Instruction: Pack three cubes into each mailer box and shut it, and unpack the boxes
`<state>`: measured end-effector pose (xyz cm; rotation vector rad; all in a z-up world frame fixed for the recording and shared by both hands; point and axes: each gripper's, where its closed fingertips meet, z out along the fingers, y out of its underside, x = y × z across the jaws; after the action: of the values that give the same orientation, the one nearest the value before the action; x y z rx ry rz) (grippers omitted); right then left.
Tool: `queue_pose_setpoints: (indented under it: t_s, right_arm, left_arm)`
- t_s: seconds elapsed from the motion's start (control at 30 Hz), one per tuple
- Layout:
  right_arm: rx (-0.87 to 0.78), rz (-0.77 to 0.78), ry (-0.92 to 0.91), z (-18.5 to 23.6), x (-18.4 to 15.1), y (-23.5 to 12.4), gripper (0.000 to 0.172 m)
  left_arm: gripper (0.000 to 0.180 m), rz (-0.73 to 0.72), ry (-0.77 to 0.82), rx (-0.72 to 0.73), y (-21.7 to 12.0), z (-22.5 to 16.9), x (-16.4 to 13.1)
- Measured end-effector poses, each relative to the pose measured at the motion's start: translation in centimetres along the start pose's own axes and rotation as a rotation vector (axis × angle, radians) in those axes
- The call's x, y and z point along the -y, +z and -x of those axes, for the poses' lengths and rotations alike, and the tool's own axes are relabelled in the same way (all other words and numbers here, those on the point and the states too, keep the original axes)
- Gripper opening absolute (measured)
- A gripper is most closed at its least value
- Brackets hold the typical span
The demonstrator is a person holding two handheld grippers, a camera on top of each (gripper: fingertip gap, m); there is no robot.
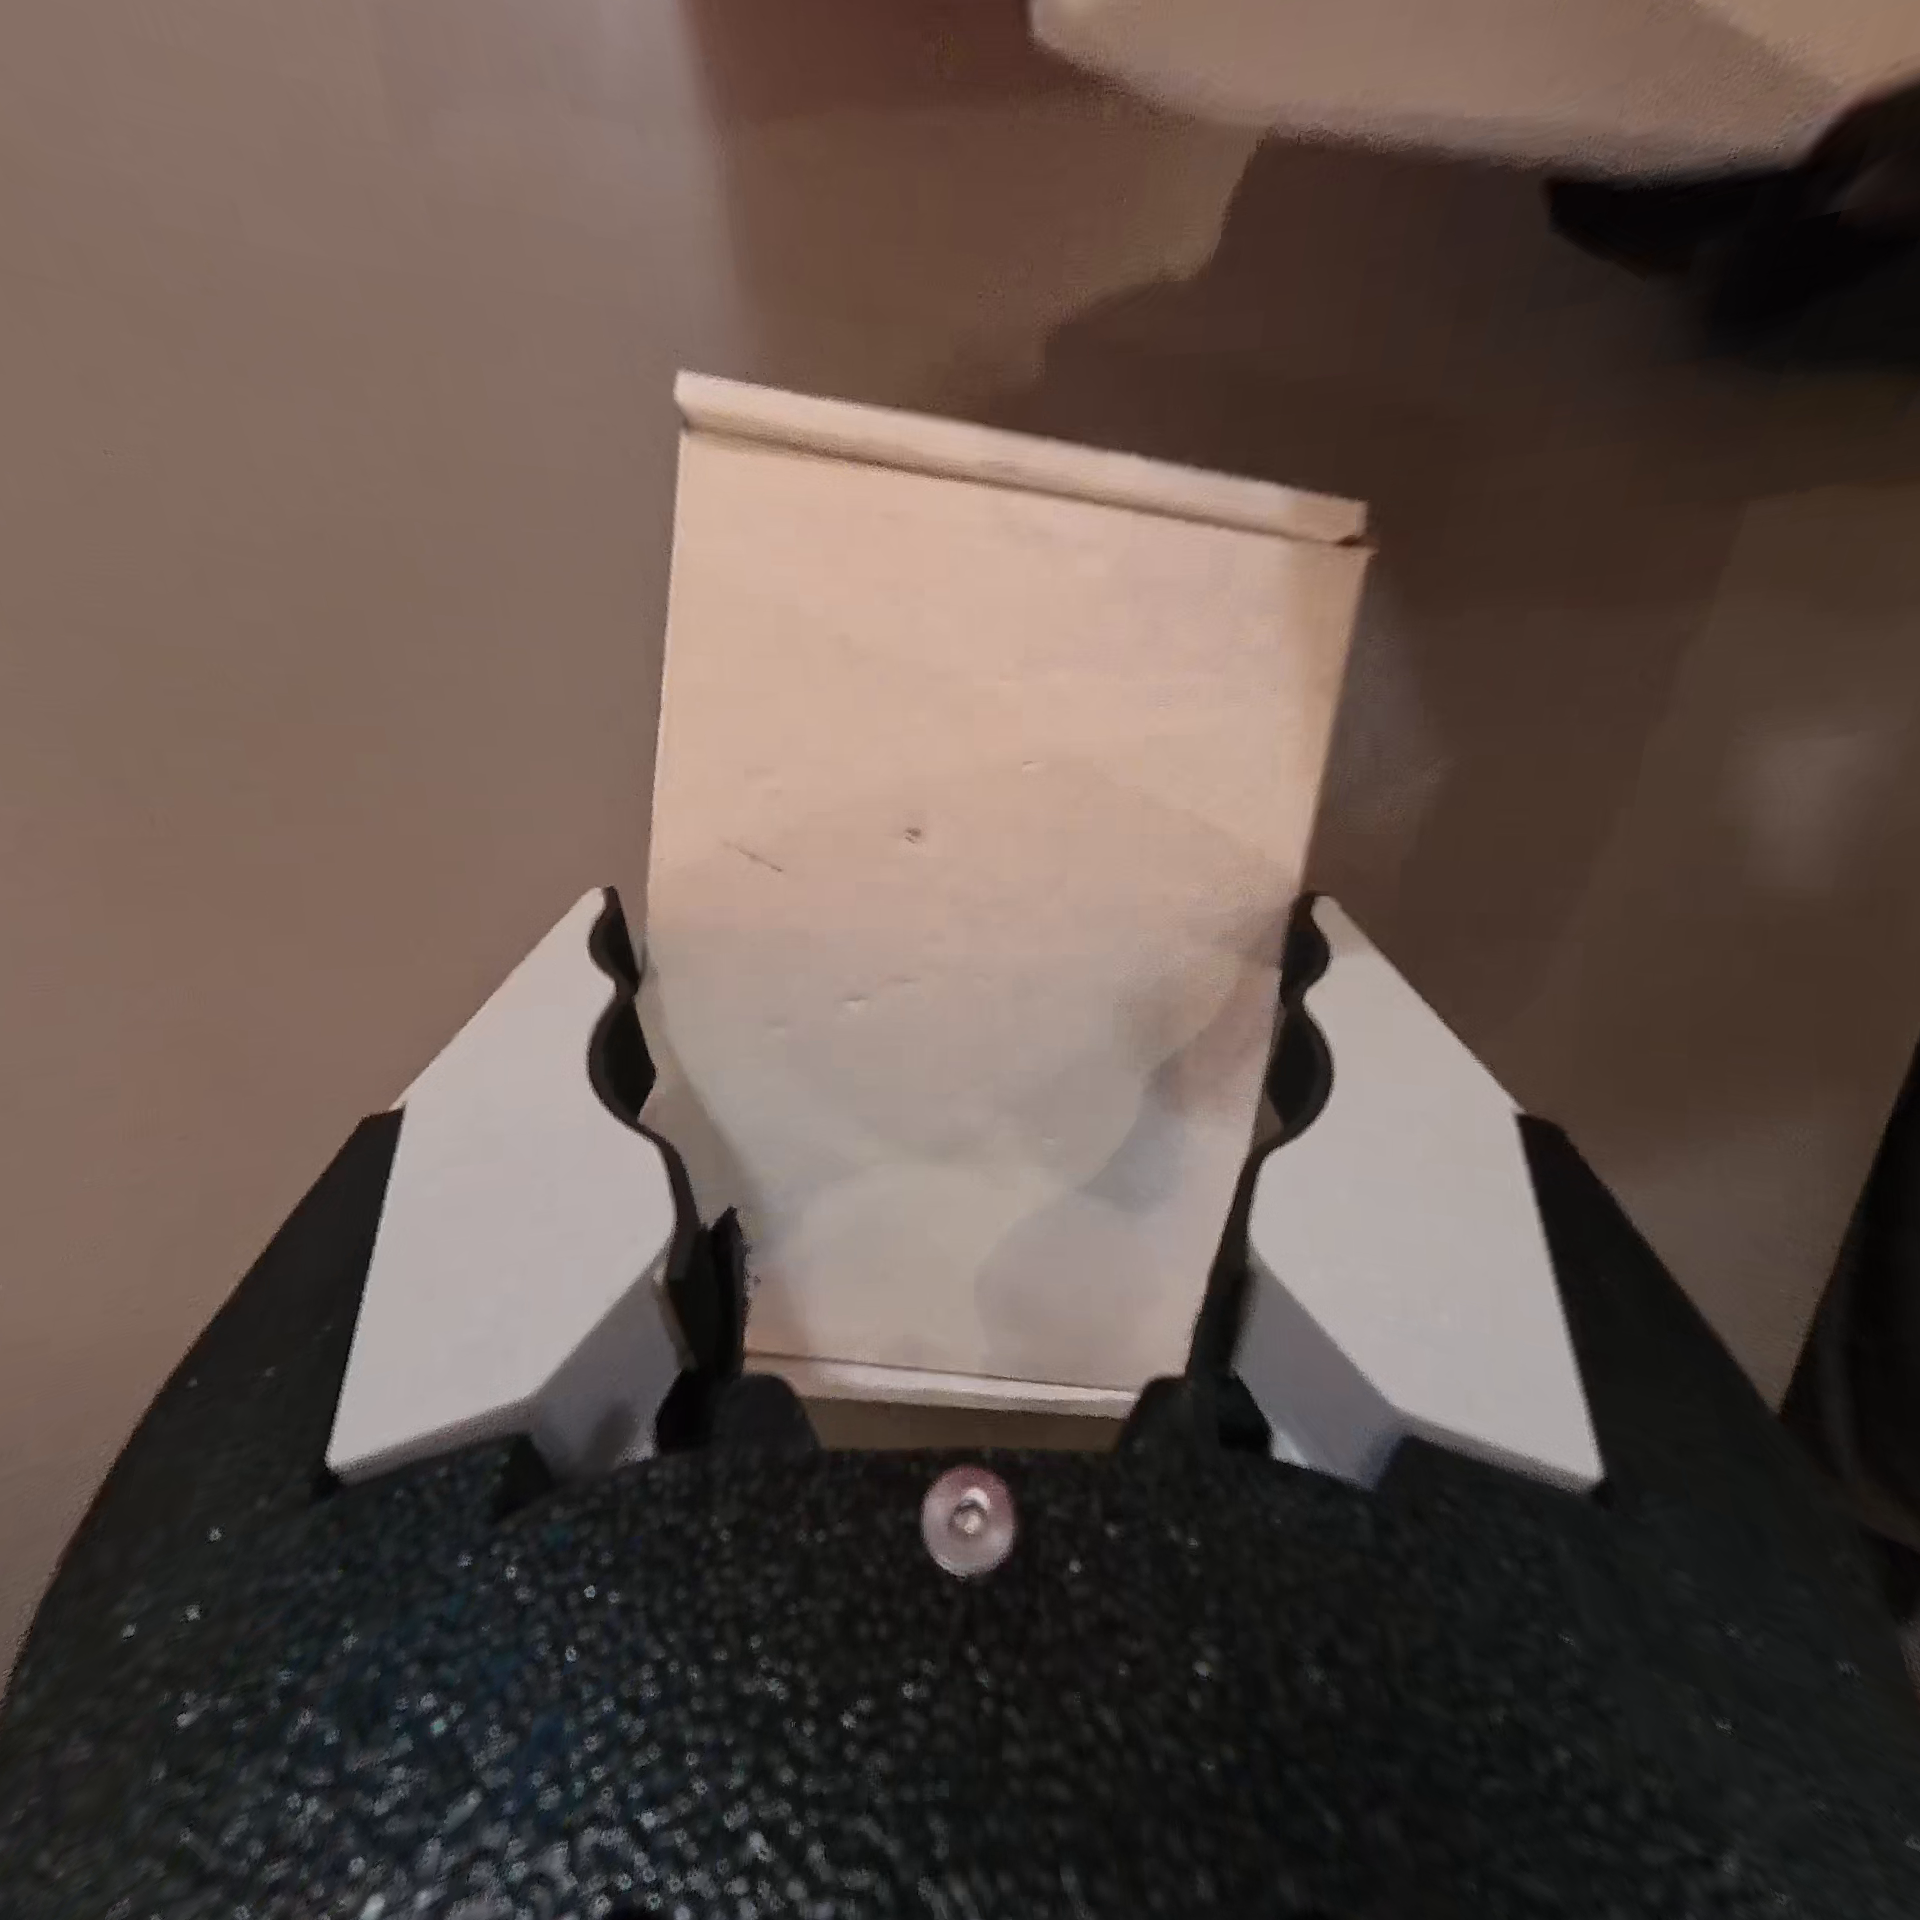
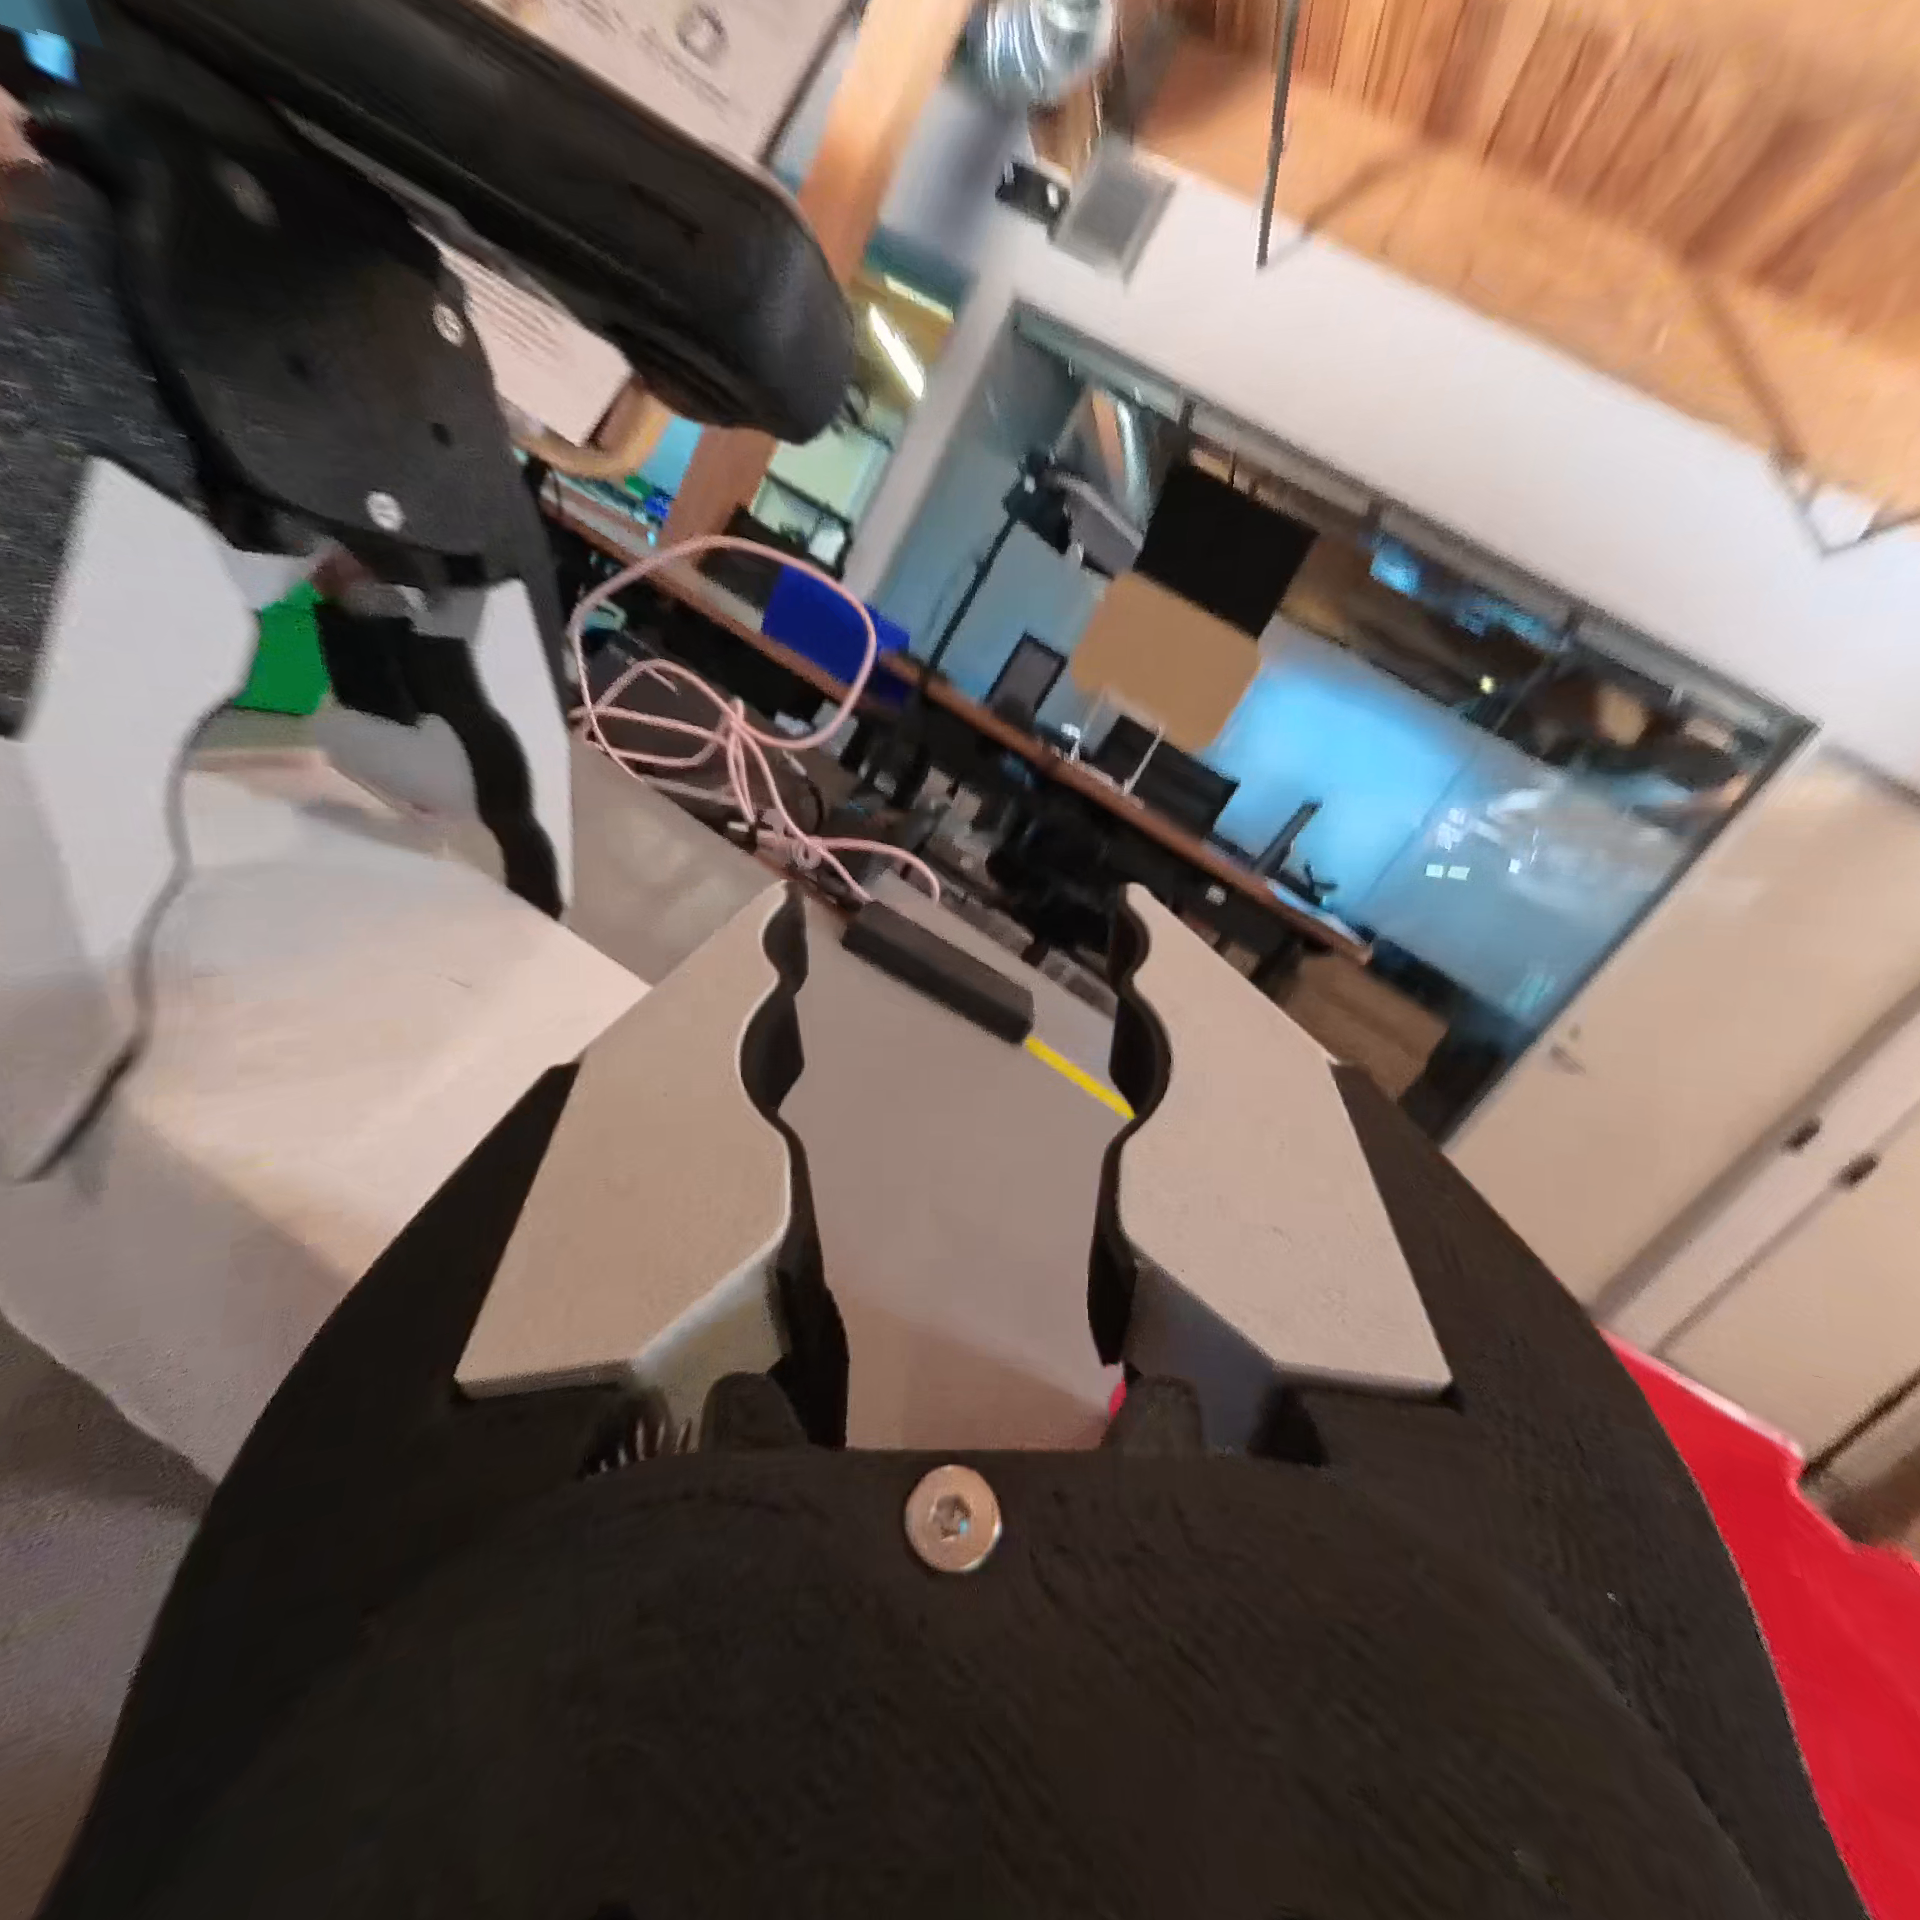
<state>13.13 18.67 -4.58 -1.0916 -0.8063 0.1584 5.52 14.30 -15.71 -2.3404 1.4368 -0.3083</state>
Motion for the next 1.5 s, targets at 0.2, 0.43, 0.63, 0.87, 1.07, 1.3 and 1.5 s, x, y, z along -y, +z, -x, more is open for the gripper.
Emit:
queue_pose_setpoints:
  t_s: [0.2, 0.43, 0.63, 0.87, 1.07, 1.3, 1.5]
  right_arm:
    - [0.07, -0.131, -0.021, 2.2, 2.1, -0.4, 0.062]
    - [0.239, -0.282, -0.067, 6.5, 4.8, -1.4, 0.055]
    - [0.353, -0.309, -0.116, 9.2, 5.3, -2.0, 0.058]
    - [0.441, -0.231, -0.228, 10.7, 4.1, -1.9, 0.061]
    - [0.476, -0.1, -0.342, 10.5, 1.8, -1.3, 0.065]
    - [0.548, -0.101, -0.524, 12.0, 1.6, -3.0, 0.069]
    - [0.62, 0.034, -0.696, 13.9, -1.9, -2.8, 0.091]
  left_arm:
    - [0.151, -0.358, 0.035, 0.239, -4.7, 1.1, 1.5]
    - [0.159, -0.38, 0.077, 0.337, -4.0, 0.1, -3.2]
    - [0.159, -0.314, 0.015, 0.348, -1.7, 1.5, -5.1]
    - [0.142, -0.408, -0.051, 0.229, -0.6, 1.6, -4.9]
    - [0.141, -0.481, -0.131, 0.18, -1.0, 1.6, -4.7]
    - [0.141, -0.605, -0.27, 0.091, -1.8, 1.9, -3.8]
    - [0.141, -0.639, -0.331, 0.053, -2.2, 2.0, -3.5]
